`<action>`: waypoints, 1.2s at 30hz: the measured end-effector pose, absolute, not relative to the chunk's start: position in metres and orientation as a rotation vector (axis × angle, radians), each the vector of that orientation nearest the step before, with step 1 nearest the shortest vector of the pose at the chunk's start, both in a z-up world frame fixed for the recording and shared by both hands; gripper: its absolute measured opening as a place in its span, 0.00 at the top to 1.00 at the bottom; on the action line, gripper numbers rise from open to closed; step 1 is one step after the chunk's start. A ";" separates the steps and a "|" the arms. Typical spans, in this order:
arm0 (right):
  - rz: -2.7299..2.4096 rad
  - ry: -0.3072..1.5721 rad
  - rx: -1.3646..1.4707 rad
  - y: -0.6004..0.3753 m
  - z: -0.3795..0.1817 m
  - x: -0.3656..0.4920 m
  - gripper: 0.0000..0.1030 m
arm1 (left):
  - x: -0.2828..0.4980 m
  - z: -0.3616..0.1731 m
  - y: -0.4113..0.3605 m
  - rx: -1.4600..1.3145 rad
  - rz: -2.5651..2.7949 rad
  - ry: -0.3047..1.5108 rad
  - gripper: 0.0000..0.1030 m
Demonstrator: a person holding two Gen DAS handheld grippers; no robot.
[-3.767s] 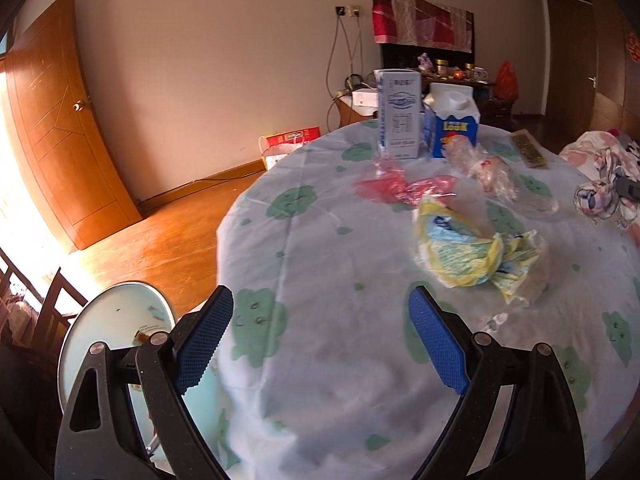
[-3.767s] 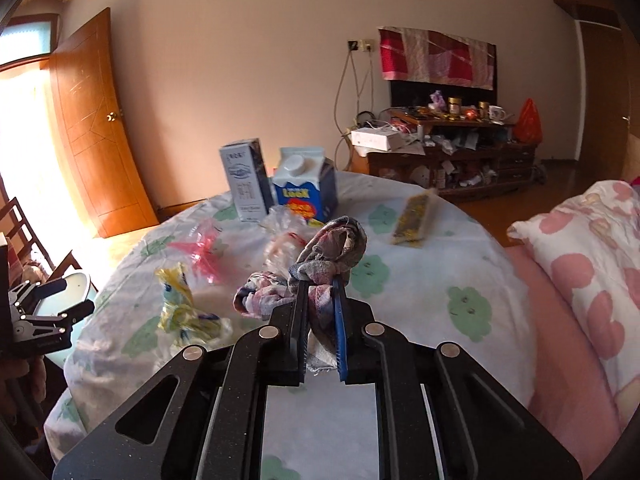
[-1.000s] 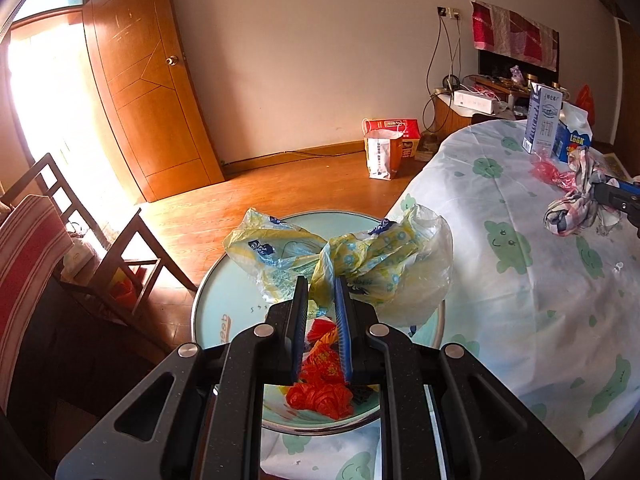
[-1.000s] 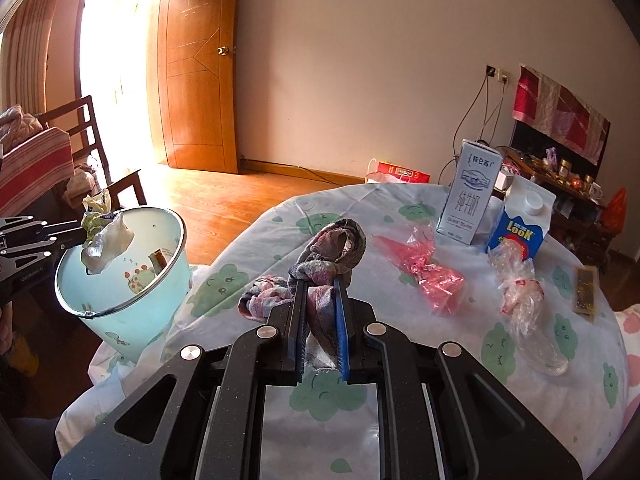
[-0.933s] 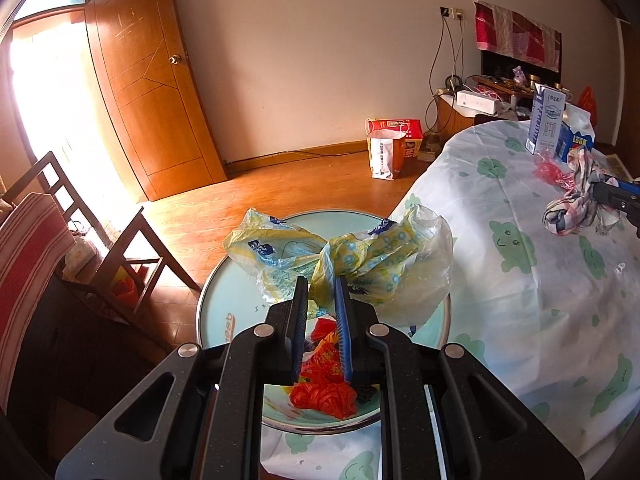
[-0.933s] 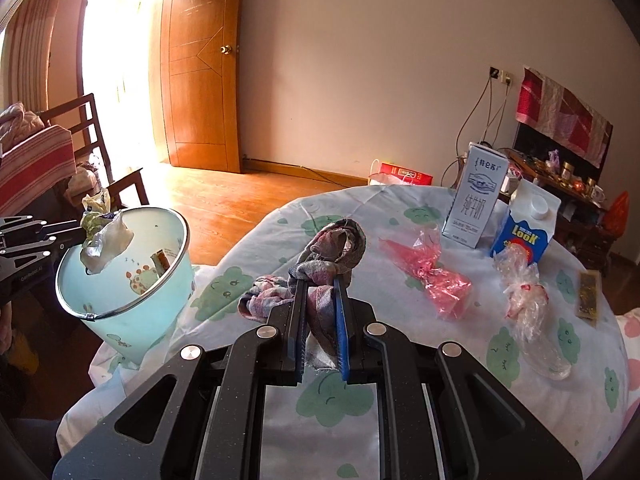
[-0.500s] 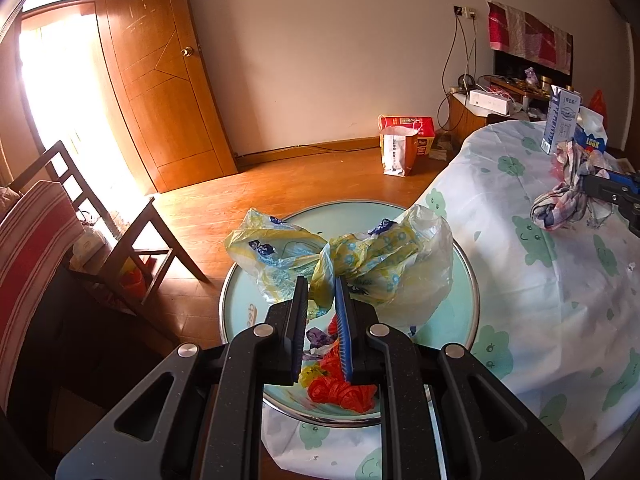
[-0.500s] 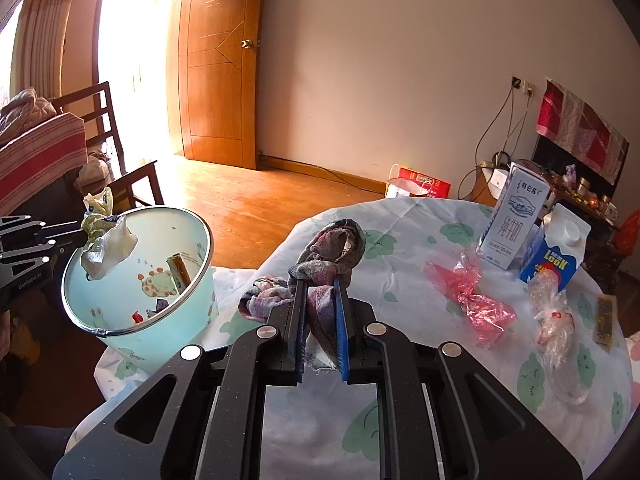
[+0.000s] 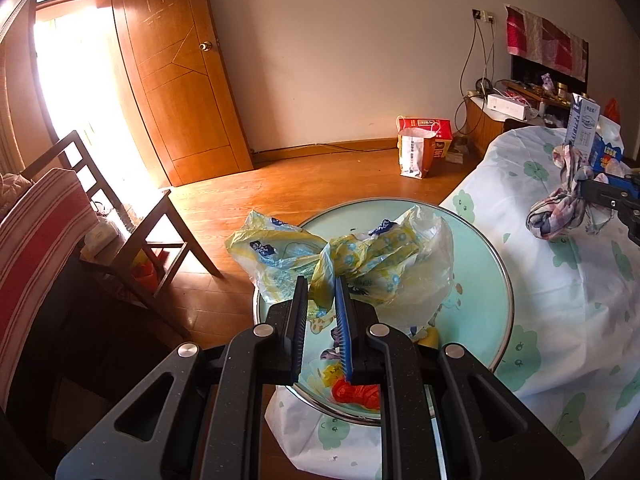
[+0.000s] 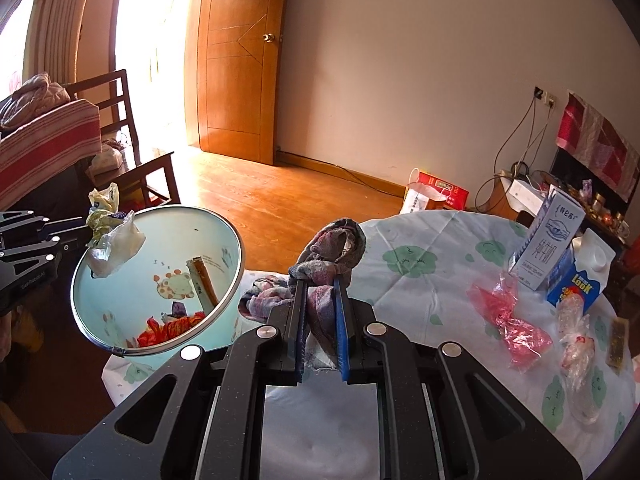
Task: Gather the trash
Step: 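Carry the yellow bag over the bucket with the left gripper while the right holds the cloth, then move the grey-pink cloth over the bucket with the right gripper while the left holds the yellow bag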
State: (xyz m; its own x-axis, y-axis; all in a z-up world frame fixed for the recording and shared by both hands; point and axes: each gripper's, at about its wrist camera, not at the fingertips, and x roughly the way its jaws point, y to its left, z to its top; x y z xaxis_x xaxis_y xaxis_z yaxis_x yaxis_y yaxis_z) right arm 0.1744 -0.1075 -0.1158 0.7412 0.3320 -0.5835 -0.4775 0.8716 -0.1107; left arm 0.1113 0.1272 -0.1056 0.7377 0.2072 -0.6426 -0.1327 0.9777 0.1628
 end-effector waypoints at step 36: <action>0.528 0.579 -0.315 -0.058 -0.114 0.175 0.87 | 0.111 -0.104 0.157 0.083 0.239 0.714 0.87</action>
